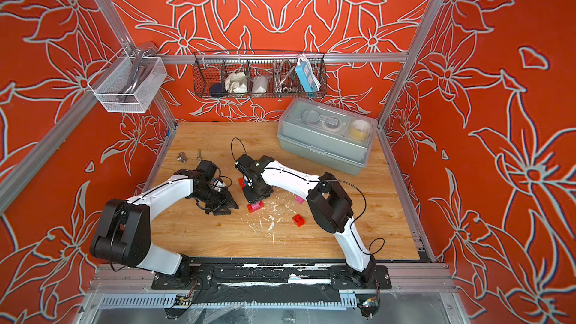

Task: Assemble the number 1 with lego
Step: Assemble the lego brick with the lego brick.

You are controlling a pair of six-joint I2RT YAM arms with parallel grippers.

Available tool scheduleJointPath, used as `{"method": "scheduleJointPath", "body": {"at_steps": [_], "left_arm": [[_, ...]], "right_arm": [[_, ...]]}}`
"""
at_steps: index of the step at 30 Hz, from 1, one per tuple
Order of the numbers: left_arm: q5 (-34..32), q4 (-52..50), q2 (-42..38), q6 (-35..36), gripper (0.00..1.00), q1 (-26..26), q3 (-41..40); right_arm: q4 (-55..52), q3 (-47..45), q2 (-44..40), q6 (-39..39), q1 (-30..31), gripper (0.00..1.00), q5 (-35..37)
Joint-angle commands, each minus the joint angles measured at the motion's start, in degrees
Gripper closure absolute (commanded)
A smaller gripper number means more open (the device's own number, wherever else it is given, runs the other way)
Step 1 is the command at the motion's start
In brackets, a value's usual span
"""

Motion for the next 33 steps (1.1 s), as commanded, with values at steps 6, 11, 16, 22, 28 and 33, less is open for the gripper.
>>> {"method": "scheduleJointPath", "body": {"at_steps": [6,11,16,22,28,33], "left_arm": [[0.26,-0.3,-1.84,-0.11,0.61,0.27,-1.41],[0.34,-0.06,-1.71,-0.03,0.6,0.27,-1.29],[0.42,0.2,-1.6,0.02,0.61,0.27,-1.79],[0.6,0.73,-1.45,0.07,0.6,0.29,-2.25],[1.11,1.5,-0.95,-0.03,0.6,0.36,-2.43],[1.29,1.69,-0.84,-0.03,0.6,0.36,-2.43]], "right_arm": [[-0.72,-1.36,-0.18,-0.18,0.17,0.63,-0.32],[-0.93,-1.38,0.94,-0.34,0.17,0.63,-0.82],[-1.51,-1.01,1.41,-0.76,0.56,0.63,-0.3],[-1.3,-0.37,2.67,-0.19,1.04,0.62,-1.7],[-1.92,0.96,3.92,-0.1,1.05,0.62,-1.43],[-5.25,2.59,6.12,-0.76,1.39,0.62,2.16]]}}
